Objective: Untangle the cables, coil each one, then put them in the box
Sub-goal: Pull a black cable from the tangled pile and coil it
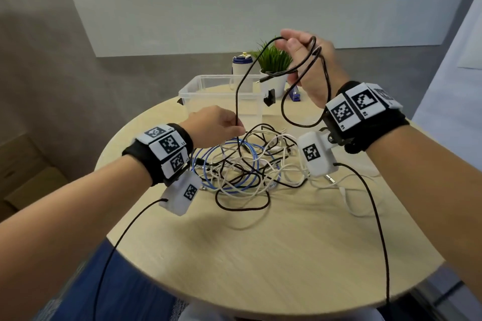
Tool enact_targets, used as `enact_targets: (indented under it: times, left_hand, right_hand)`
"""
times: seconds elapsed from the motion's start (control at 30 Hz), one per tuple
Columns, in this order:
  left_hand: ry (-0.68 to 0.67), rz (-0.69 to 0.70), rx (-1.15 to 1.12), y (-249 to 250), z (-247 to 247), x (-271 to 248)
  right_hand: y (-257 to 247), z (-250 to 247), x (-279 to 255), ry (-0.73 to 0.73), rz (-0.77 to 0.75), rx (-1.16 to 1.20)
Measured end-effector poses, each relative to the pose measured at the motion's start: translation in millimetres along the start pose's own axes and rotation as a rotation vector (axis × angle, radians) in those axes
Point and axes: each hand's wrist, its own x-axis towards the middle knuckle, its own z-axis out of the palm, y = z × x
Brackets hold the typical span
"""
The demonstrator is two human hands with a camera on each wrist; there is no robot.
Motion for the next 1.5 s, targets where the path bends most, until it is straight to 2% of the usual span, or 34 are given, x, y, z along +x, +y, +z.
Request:
enact_targets:
  times: [0.1, 0.23, 0.3, 0.4, 0.47, 0.57, 0.8, 0.97, 1.1, 1.2, 1.33, 1.4, 1.5]
  left_hand:
    - [0.057, -0.022, 0.012, 5, 4, 1]
    - [0.257, -0.036, -0.081, 8, -11, 1]
    - [0.313, -0.033, -0.247, 10, -20, 2]
    - [0.364, 0.002, -0.609, 16, -30, 3]
    - [0.386, 0.047, -0.793, 22, -36, 4]
    - [0.424, 0.139, -0.894, 33, -46, 5]
    - [0.483, 0.381, -0.984, 42, -59, 3]
    - [0.425, 0.471, -1.076, 50, -61, -3]
    - [0.383, 0.495, -1.072, 53, -60, -5]
    - [0.365, 0.366, -0.993, 46, -61, -5]
    - [0.248, 0.129, -0.801, 29, -46, -3]
    - [0.167, 0.067, -0.653, 28, -32, -4]
    - [0.018, 0.032, -0.589, 31, -13, -4]
  right_hand:
    - [-5, -3, -5, -0.055, 0.05, -0.037]
    - [6, -9, -14, -0.191, 0.061, -0.237]
    - [17, -10, -17, -0.244, 0.068, -0.28]
    - [29, -6, -24, -0.36, 0.087, -0.331]
    - [34, 2, -31, -0.484, 0.142, -0.398]
    - [39, 13, -38, -0.626, 0.162, -0.555]
    - [40, 24, -46, -0.616, 0.05, -0.585]
    - [41, 32, -44, -0.489, 0.084, -0.589]
    - [39, 38, -42, -0.54, 0.049, -0.568]
    - [38, 32, -39, -0.489, 0.024, -0.598]
    - [29, 24, -29, -0.415, 0.079, -0.481]
    - [25, 22, -25, -0.42, 0.058, -0.454]
    - [18, 22, -24, -0.413, 0.004, -0.411]
